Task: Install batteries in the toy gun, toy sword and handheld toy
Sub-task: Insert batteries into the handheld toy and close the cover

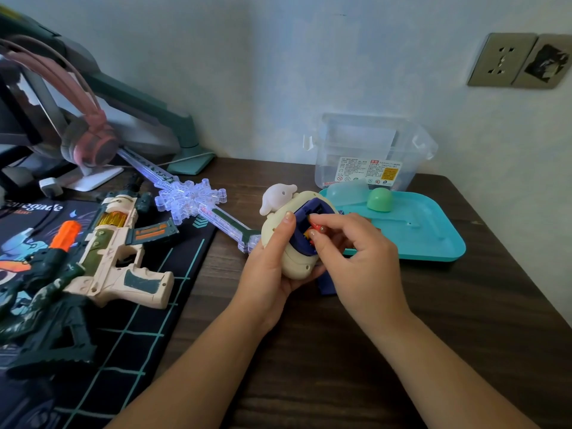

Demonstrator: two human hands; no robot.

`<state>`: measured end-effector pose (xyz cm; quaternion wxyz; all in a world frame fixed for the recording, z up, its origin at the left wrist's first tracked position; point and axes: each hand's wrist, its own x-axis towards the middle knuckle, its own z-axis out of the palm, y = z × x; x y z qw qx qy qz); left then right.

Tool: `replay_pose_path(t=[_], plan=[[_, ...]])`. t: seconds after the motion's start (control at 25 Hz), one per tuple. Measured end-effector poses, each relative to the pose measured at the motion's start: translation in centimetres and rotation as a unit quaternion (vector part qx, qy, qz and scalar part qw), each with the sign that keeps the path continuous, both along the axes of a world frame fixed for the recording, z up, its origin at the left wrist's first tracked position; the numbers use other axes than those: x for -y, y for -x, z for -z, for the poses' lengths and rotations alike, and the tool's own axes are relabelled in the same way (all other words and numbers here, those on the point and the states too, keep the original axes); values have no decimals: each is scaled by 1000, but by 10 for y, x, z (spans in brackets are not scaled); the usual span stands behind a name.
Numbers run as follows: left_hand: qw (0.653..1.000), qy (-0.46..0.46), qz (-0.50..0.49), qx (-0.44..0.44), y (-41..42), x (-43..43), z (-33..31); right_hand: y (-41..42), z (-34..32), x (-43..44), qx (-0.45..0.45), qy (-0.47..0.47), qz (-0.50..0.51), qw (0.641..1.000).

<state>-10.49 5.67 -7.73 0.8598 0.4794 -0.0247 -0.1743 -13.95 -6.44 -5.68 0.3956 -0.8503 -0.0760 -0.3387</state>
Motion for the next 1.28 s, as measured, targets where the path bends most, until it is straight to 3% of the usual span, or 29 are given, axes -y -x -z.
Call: replay_pose_path(t=[0.28,0.76,0.84,0.96,1.16,1.28], plan=[[1000,2,-19,15,0,0,0,-6,7,-3,6,31,-19,999],[999,-25,-7,41,3,2,-2,-11,5,-2,-73,-114,38,990],[999,-21,-1,35,2,2,-1,-12,0,-2,-145,-191,23,971],[999,-18,15,34,4,2,-3,-13,-5,-4,-228,-341,-60,910],[999,-13,35,33,4,0,-4,-16,-6,0,-224,-482,-146,834],[999,-7,40,28,4,1,-5,-17,-7,1,-206,-502,-144,827]])
